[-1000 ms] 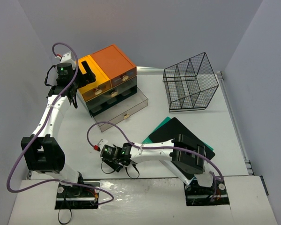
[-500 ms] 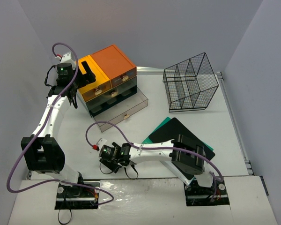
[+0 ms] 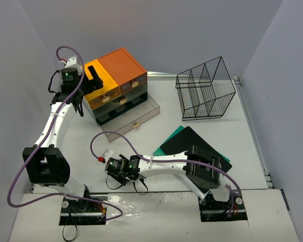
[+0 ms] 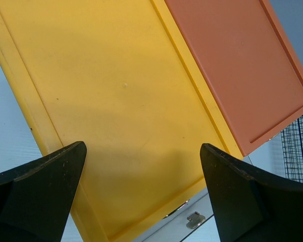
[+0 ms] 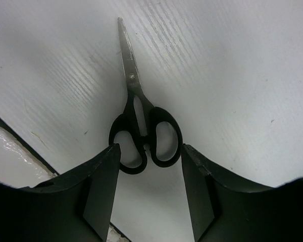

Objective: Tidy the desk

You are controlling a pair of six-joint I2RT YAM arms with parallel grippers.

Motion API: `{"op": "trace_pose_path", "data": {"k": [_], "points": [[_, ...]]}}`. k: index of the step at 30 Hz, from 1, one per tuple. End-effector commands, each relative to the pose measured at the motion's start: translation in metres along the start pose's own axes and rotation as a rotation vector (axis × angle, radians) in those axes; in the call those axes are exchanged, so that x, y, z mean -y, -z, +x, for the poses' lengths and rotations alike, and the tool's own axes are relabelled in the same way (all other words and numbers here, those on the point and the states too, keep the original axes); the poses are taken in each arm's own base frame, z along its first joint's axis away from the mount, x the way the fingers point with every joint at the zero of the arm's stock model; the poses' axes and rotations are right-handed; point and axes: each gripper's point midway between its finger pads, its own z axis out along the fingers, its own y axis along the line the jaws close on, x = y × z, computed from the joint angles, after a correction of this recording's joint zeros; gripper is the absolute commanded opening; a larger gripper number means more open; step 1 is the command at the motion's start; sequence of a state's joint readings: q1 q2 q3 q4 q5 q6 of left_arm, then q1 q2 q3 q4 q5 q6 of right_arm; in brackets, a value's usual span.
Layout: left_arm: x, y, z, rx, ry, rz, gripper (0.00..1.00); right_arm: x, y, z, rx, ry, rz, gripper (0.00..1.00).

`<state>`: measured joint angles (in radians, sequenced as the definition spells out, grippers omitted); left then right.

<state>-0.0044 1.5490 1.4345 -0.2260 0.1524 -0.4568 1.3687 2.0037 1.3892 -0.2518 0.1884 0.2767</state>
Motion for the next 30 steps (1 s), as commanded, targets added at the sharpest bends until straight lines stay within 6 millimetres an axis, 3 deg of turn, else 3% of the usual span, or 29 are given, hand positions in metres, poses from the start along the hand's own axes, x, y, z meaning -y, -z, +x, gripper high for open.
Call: {"op": "trace_pose_path", "data": {"k": [1, 11, 30], "points": [[-0.067, 0.007, 0.063, -0.228, 0.025, -0.235, 0.97, -0.001, 0.018, -0.026, 0.068, 0.008, 0.027, 0.49], [-0.067, 0.007, 0.061, -0.226, 0.022, -0.235, 0.97, -0.008, 0.006, -0.014, 0.027, 0.023, 0.013, 0.46], [-0.067, 0.008, 0.060, -0.223, 0.021, -0.238, 0.97, -0.013, -0.017, 0.008, -0.029, 0.006, -0.014, 0.31]]}}
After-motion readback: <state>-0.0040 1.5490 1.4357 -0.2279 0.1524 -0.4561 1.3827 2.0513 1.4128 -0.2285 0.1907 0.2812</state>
